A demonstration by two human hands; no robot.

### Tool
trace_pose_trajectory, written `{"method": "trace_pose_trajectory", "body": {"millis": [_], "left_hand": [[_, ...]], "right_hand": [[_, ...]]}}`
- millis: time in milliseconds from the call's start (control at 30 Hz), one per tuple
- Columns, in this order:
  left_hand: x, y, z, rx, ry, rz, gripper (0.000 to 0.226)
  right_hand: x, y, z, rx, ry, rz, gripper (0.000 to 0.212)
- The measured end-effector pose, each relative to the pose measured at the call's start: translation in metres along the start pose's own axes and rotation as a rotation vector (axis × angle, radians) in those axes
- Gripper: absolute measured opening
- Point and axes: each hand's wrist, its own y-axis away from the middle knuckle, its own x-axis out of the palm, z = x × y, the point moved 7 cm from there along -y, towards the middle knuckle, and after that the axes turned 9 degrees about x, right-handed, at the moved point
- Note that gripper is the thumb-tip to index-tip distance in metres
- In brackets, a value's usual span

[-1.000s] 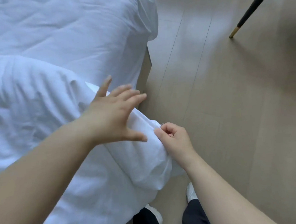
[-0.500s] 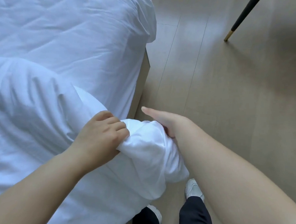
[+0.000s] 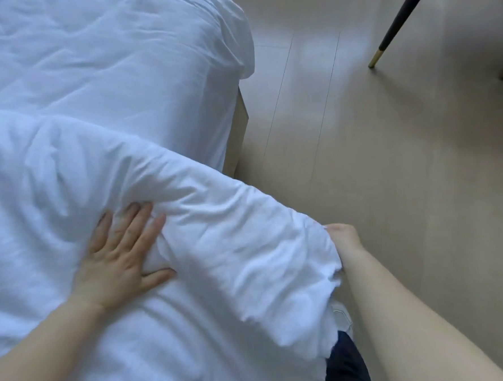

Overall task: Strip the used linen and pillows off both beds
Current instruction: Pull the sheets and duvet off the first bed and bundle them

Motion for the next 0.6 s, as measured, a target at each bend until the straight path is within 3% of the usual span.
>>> {"method": "trace_pose_trajectory", "body": {"millis": [67, 133, 233, 333, 400, 533, 600], "left_hand": [[0.007, 0.004, 0.003, 0.0, -0.013, -0.011, 0.078], [0.003, 0.0, 0.004, -0.009, -0.03, -0.059, 0.075], [-0.003, -0.011, -0.002, -0.023, -0.031, -0.157, 0.064], [-0.016, -0.009, -0.006, -0.088, -0.048, -0.297, 0.052], [-0.027, 0.007, 0.001, -0.237, -0.048, -0.335, 0.053], [-0.03, 0.087, 0.037, -0.742, 0.018, -0.275, 0.064], [-0.027, 0.129, 0.041, -0.92, 0.076, -0.211, 0.073]], "right_hand": [[0.006, -0.016, 0.01, 0.026, 0.078, -0.028, 0.028], [-0.003, -0.015, 0.028, -0.006, 0.09, -0.074, 0.011], [-0.025, 0.003, 0.046, -0.186, 0.142, -0.203, 0.041], [-0.01, 0.043, 0.054, -0.482, 0.168, -0.284, 0.03], [0.037, 0.072, 0.051, -0.708, 0.304, -0.176, 0.023], [0.148, 0.147, 0.035, -1.202, 0.629, 0.039, 0.037], [0.188, 0.172, 0.025, -1.353, 0.703, 0.1, 0.037]]}}
